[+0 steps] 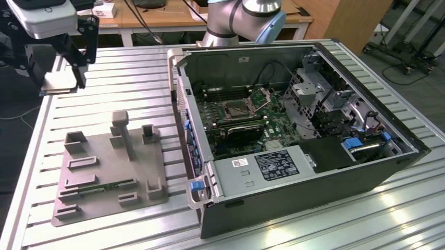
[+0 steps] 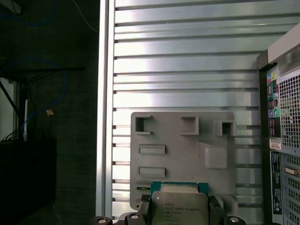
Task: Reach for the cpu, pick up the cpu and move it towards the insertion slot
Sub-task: 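Pick up the cpu and move it towards the insertion slot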
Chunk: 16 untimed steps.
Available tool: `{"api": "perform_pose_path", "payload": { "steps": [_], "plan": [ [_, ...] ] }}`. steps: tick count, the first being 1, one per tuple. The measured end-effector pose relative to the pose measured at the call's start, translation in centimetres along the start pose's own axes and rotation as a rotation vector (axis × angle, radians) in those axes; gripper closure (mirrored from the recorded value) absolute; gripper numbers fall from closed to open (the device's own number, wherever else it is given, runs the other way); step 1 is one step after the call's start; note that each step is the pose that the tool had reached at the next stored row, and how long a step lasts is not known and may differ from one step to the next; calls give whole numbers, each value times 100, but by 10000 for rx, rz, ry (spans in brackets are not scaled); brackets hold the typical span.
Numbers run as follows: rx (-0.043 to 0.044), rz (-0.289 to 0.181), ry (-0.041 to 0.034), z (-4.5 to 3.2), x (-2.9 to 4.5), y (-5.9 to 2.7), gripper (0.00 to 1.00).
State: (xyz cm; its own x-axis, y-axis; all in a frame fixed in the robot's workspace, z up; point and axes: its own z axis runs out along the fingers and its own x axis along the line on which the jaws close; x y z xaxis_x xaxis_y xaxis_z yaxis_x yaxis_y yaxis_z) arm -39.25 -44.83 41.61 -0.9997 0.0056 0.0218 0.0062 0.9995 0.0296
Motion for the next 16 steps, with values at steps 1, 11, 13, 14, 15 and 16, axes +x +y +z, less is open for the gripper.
{"api": "perform_pose_path", "payload": {
  "steps": [1, 11, 13, 14, 15, 16],
  "plan": [
    [-1, 0, 0, 0, -3, 0, 45],
    [0, 0, 0, -1, -29, 0, 45],
    [-1, 0, 0, 0, -34, 0, 45],
    [-1, 0, 0, 0, -37, 0, 45],
    [0, 0, 0, -1, -40, 0, 45],
    [-1, 0, 0, -1, -43, 0, 45]
  ]
}}
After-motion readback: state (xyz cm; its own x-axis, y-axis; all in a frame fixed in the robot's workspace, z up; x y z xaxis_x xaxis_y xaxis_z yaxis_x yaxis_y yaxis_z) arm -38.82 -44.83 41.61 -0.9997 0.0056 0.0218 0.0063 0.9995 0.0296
